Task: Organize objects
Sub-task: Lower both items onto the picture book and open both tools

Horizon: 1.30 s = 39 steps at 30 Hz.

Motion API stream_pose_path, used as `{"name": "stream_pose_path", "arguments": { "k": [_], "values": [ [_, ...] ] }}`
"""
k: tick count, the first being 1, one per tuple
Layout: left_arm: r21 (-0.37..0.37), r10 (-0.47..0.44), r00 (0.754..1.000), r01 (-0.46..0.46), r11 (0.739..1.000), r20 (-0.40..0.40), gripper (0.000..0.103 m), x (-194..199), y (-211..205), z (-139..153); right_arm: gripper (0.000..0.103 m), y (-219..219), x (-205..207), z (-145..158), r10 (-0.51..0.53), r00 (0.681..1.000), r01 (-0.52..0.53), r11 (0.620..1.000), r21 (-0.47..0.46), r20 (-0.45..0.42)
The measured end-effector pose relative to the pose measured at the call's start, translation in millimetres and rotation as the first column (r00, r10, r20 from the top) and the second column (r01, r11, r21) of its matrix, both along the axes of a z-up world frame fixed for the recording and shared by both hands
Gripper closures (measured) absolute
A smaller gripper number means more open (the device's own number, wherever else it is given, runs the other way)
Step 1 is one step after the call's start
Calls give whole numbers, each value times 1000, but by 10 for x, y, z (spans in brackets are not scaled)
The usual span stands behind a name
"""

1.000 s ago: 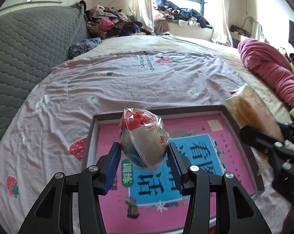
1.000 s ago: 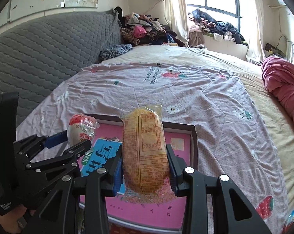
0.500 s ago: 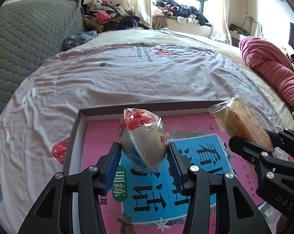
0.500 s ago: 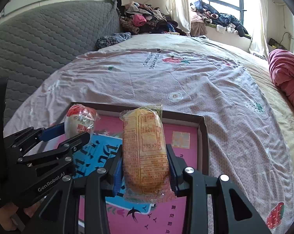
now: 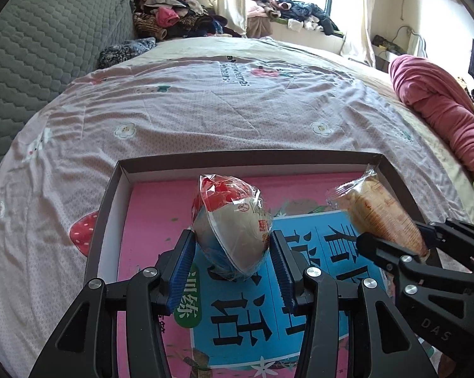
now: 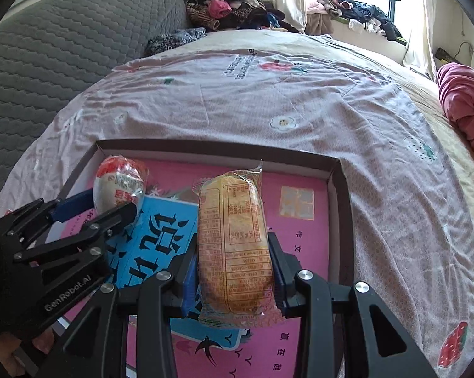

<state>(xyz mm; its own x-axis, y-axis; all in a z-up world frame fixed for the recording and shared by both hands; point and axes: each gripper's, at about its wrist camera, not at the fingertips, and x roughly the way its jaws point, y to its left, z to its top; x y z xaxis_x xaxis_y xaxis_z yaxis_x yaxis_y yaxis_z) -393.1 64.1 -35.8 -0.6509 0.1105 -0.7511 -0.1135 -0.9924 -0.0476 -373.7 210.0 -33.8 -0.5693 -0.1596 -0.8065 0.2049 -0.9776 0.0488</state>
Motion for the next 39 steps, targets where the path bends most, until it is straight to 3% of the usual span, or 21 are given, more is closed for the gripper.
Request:
{"name": "stream_pose_path", "arguments": {
  "k": [11,24,27,29,35,39],
  "values": [
    [-22,2,1000,-3,1000,-15,51,22,21,-14,63,3,-59,-160,-6,998,6,1000,14,60],
    [-13,14,1000,-14,1000,-5,51,21,9,-4,63,31,-45,-134,-7,998,6,1000,12,62],
    [-9,24,1000,-24,1000,-11,41,30,-19,19,61,59,-36,-98,-10,998,10,1000,-3,55],
    [-5,25,1000,-25,1000,-5,40,31,-31,20,56,71,-32,-92,-13,998,13,1000,-3,55],
    [-5,27,1000,-27,1000,-3,39,41,-48,32,55,79,-19,-84,-10,998,10,1000,-10,57],
    [2,31,999,-31,1000,-16,32,58,-76,69,54,99,1,-60,-13,999,13,1000,-14,52]
  ]
}}
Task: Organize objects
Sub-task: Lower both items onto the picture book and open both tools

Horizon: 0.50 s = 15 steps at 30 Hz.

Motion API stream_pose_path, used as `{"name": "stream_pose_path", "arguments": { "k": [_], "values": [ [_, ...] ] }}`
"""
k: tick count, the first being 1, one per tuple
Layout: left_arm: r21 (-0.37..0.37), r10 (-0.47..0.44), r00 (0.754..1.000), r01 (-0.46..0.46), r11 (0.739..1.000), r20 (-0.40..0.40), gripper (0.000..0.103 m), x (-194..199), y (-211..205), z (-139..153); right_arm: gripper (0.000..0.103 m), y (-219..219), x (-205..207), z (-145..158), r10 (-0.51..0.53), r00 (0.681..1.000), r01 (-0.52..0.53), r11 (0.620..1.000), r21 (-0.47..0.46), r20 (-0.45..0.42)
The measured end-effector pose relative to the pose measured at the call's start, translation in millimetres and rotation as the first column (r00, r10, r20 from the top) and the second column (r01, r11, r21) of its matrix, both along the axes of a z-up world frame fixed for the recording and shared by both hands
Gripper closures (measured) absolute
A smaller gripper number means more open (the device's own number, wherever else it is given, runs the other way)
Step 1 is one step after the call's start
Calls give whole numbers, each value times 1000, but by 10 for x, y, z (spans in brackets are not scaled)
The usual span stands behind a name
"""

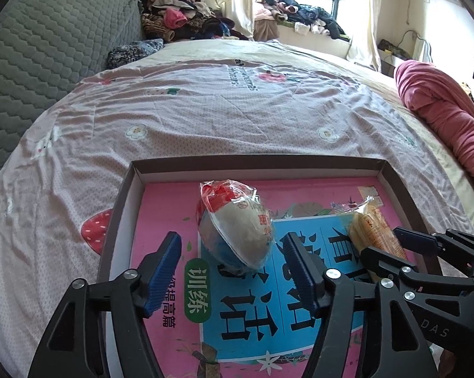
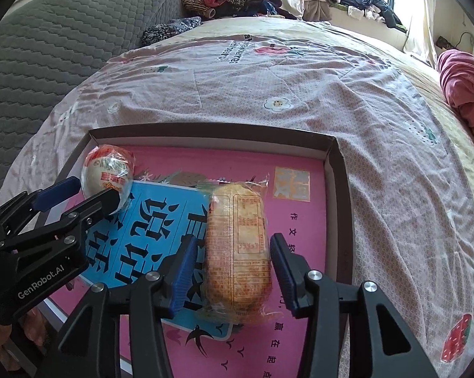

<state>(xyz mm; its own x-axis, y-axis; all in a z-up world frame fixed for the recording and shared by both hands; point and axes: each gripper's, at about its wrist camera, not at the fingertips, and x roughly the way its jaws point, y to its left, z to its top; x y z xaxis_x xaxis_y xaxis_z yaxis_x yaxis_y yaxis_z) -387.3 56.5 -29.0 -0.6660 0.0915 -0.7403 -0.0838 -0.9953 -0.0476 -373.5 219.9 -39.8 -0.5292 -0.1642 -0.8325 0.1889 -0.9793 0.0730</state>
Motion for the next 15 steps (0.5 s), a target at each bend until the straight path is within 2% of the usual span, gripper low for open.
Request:
{"name": "stream_pose_path", "arguments": {
  "k": [9,11,15],
  "values": [
    [7,14,1000,-14,1000,-27,25,103,-50,133,44,44,91,143,-14,1000,14,1000,-2,-27],
    [2,31,999,-31,1000,-39,25,149,-63,188,36,66,151,215,-18,999,18,1000,-3,-38],
    [-17,33,996,-34,999,-84,19,276,-54,332,27,97,318,364,-27,997,28,1000,10,-70]
  ]
}}
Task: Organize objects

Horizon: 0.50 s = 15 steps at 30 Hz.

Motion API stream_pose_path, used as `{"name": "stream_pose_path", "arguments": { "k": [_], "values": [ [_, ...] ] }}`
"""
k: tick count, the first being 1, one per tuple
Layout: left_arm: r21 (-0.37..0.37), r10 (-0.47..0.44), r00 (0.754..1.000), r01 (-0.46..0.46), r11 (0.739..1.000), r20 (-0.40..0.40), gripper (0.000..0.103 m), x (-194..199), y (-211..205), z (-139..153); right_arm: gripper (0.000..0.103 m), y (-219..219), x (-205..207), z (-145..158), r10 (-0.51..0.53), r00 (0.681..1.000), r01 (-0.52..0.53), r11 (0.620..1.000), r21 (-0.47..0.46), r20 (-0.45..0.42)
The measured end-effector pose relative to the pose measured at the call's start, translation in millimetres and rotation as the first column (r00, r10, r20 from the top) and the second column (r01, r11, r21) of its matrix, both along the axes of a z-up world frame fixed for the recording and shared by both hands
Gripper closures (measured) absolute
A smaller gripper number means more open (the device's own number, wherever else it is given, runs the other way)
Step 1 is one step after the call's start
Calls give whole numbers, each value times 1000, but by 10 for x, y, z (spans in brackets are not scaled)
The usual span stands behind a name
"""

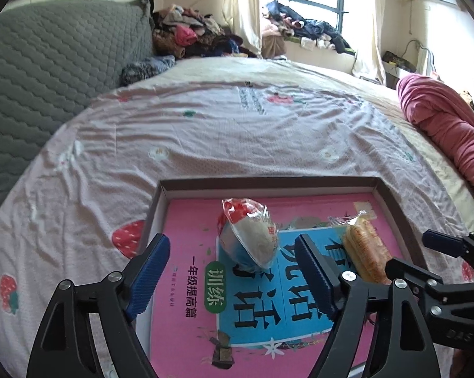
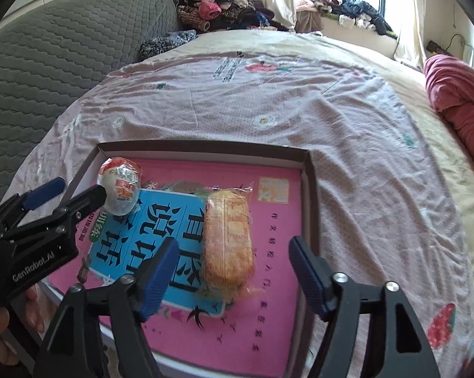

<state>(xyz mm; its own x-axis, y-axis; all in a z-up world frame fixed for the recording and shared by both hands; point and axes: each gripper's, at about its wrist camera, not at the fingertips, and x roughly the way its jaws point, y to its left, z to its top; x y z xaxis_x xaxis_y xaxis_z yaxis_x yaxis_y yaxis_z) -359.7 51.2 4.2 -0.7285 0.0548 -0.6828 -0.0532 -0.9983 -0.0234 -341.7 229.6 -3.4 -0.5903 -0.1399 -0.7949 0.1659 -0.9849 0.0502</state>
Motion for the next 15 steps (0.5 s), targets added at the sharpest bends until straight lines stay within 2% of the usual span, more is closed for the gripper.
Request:
{"name": "stream_pose_path", "arguments": {
  "k": [5,7,12,15],
  "values": [
    [13,-22,1000,22,1000,-15,16,113,-6,149,20,-6,131,177,2,999,-1,1000,10,-32],
    [16,-29,999,29,999,-12,13,177,-13,210,20,-20,187,225,2,999,-1,1000,14,-33],
    [28,-10,1000,10,1000,-20,11,432,-101,393,20,-73,388,309,21,999,-21,1000,-3,-24],
    [-8,28,999,-28,1000,-24,0,616,-171,495,20,-137,555,423,26,999,-26,1000,-2,-20]
  ]
}}
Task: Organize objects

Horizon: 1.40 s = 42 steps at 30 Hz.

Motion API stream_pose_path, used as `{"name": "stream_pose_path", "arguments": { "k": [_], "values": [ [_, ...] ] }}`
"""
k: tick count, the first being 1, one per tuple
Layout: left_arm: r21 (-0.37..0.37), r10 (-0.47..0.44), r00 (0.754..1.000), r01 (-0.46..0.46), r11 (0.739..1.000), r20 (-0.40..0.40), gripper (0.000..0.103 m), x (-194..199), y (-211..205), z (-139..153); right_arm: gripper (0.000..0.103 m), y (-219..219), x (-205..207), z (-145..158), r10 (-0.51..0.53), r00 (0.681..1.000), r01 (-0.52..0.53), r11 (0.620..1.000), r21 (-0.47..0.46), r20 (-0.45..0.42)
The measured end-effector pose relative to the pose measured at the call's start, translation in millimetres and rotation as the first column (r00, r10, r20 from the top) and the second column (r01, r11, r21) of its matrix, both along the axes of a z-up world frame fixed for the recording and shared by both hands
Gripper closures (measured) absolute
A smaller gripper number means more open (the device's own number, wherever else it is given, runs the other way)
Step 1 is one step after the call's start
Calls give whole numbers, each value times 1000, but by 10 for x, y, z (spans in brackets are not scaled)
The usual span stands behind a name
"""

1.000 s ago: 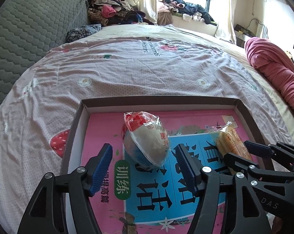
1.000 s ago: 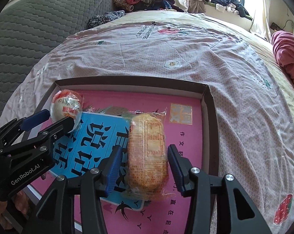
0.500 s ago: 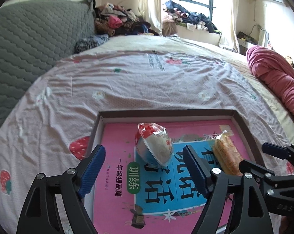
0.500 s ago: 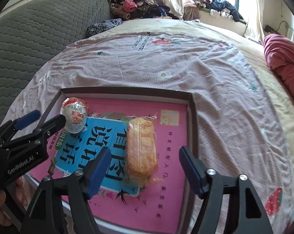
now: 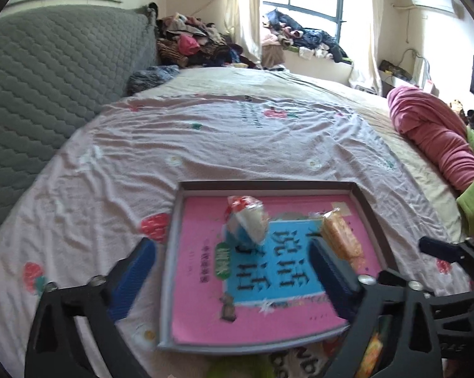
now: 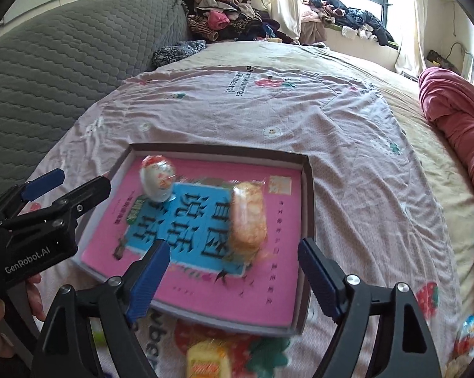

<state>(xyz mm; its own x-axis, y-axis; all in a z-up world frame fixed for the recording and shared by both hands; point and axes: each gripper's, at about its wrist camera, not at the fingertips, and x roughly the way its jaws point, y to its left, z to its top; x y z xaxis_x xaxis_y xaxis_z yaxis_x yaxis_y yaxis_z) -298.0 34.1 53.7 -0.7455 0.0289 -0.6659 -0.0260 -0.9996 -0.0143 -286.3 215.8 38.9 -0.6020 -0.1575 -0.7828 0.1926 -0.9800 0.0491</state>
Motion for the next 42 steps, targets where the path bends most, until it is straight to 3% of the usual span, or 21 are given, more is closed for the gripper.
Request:
{"name": "stream_pose_path", "arguments": {
  "k": [8,19,28,42],
  "values": [
    [16,34,999,-34,999,12,0,557,-161,374,20,-189,540,556,34,999,-33,999,12,-43],
    [-3,21,999,-22,1000,-48,0,1364,-97,1017,16,-144,1266,1162,1,996,-1,1000,-1,-91],
    [15,39,997,-38,999,-66,0,1948,-118,1160,16,-39,1781,1280,-21,995,20,1000,-11,-96],
    [10,21,997,-20,1000,-76,1,2357,-36,1273,15,75,2178,1434,-35,992,33,999,-17,-120]
  ]
}}
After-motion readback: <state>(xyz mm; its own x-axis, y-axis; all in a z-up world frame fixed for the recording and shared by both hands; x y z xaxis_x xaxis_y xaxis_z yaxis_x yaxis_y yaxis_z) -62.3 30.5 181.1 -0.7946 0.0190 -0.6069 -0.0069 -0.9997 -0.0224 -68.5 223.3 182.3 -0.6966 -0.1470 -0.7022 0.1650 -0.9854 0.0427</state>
